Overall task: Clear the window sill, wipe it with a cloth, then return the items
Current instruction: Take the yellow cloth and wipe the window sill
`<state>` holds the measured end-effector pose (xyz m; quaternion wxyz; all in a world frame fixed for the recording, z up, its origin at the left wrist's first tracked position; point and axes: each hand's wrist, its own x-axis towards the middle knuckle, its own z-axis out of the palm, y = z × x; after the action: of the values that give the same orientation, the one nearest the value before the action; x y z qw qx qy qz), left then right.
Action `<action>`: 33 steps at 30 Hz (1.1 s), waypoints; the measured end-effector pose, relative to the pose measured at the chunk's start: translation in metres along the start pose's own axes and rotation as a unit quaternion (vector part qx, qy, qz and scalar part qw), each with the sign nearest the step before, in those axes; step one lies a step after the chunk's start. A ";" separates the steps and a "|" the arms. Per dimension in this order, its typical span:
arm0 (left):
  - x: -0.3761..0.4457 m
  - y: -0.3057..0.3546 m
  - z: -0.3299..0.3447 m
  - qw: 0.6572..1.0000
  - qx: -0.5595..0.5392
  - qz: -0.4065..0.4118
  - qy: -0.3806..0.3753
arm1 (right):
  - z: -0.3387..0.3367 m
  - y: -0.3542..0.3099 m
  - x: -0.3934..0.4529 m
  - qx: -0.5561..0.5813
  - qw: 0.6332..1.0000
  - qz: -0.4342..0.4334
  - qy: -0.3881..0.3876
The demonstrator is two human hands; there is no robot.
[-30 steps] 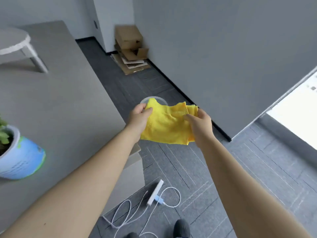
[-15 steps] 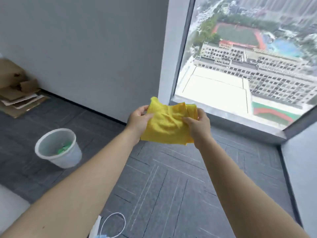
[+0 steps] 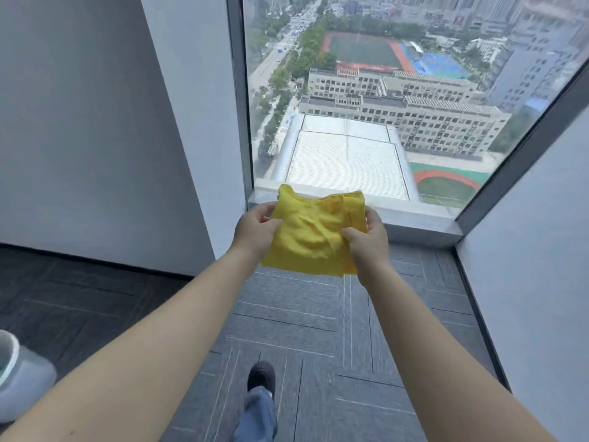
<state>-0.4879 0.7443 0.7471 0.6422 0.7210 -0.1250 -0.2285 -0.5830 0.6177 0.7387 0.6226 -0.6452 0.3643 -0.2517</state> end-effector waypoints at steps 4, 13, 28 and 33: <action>0.087 -0.006 0.019 1.000 0.006 -0.002 -0.011 | 0.014 0.008 0.082 0.000 1.000 0.015 0.005; 0.324 -0.014 0.042 0.997 0.005 -0.060 -0.040 | 0.082 0.005 0.300 -0.038 0.997 0.067 0.000; 0.629 -0.105 0.085 0.987 0.070 -0.137 -0.038 | 0.172 0.096 0.593 -0.062 0.986 0.150 -0.027; 0.722 -0.169 0.101 0.981 0.107 -0.157 -0.031 | 0.203 0.156 0.688 -0.091 0.979 0.175 -0.046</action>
<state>0.0673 0.3385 0.4519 0.5132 0.7889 -0.0538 -0.3337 -0.0313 0.2108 0.4761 0.6119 -0.6364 0.4637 -0.0749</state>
